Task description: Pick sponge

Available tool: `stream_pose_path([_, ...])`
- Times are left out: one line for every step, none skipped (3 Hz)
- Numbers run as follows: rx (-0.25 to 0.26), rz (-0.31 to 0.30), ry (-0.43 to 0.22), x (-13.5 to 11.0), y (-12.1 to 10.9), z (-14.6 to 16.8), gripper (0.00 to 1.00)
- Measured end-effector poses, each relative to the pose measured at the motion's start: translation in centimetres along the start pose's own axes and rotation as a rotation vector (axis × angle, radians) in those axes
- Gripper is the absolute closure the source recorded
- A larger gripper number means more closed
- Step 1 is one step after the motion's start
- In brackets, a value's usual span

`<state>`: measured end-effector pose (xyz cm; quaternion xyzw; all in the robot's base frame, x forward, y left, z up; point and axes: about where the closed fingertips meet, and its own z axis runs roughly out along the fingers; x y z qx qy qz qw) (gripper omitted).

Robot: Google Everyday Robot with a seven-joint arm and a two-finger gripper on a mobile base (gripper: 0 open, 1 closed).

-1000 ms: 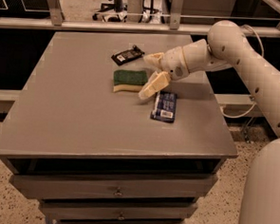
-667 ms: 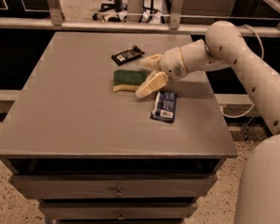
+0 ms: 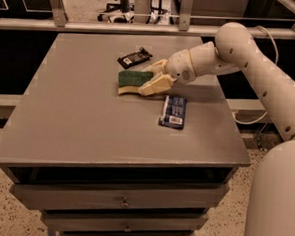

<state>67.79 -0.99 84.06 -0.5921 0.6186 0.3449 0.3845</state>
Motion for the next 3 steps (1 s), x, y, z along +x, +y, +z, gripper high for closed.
stream_pose_path([0.002, -0.01, -0.045, -1.6, 0.3, -0.4, 0.93])
stream_pose_path([-0.032, -0.065, -0.111, -6.6, 2.2, -1.4, 1.0])
stream_pose_path([-0.032, -0.065, -0.111, -6.6, 2.2, -1.4, 1.0])
